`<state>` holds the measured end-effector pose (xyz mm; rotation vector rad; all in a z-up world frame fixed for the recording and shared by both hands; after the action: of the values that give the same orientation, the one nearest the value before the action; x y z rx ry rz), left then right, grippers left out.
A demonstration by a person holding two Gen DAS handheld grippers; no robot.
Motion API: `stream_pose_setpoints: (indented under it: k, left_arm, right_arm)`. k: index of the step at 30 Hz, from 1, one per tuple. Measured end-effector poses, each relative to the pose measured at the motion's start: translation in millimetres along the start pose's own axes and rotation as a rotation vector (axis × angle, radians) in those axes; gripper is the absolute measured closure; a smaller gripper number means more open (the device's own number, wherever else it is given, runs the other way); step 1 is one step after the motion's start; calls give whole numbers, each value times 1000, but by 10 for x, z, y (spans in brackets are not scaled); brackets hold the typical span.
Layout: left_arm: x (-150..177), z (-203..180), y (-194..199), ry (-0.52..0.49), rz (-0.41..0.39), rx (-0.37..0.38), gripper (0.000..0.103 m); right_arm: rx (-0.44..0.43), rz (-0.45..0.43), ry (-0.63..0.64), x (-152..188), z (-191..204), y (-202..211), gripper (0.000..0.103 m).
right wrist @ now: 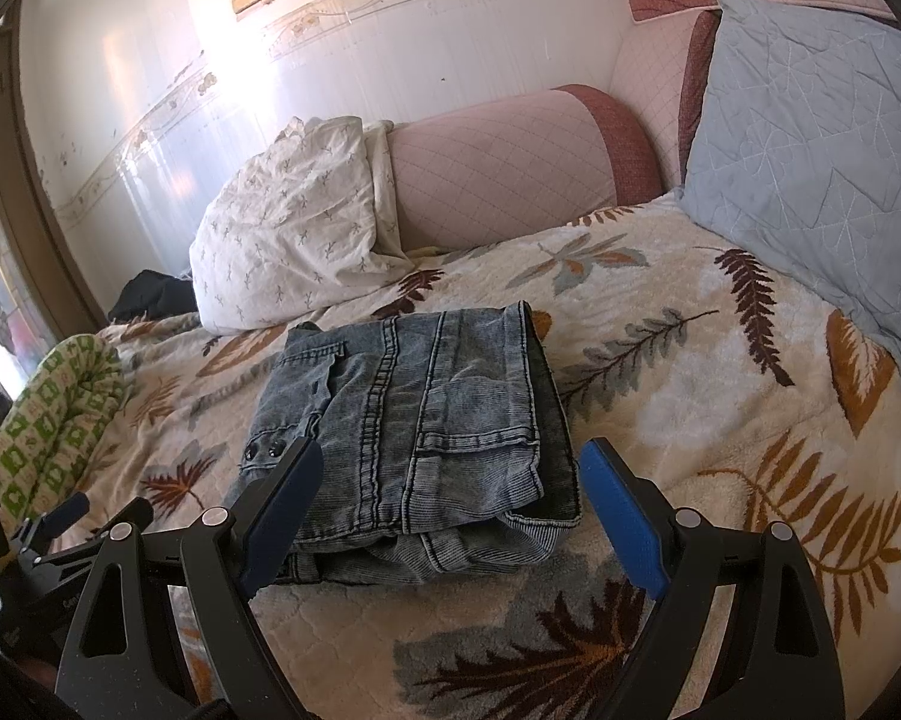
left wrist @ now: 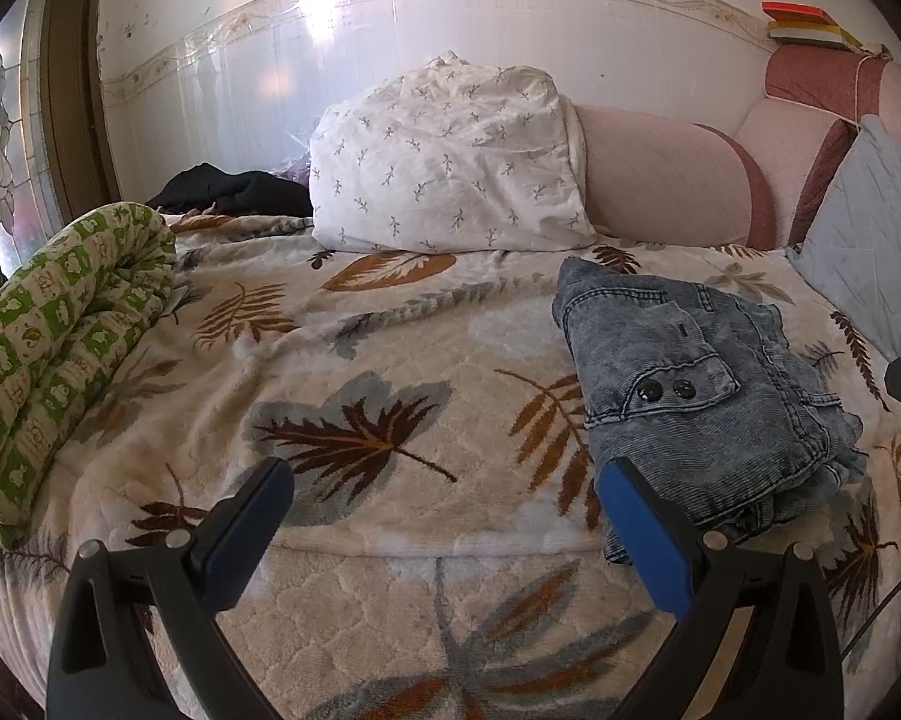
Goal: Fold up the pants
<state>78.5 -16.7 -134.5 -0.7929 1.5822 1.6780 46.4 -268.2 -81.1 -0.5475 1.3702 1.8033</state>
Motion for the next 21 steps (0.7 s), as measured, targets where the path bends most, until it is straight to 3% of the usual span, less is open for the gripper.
stream_pose_setpoints:
  k: [21]
  left_arm:
    - [1,6,-17,0,3,3,0]
  right_arm:
    - [2,2,-1,3,9,3,15]
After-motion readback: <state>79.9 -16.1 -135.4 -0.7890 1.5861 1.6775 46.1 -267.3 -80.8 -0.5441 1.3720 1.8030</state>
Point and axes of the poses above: each gripper's, at about its wrist camera, not at the fingertips, and y roughly against the way its jaws point, z to its left, x to its underside, the point moved 8 cm from there along -y, roughly the way its jaws point, and after that the axes turned 1 degree about -z, right-handed, at the moved point
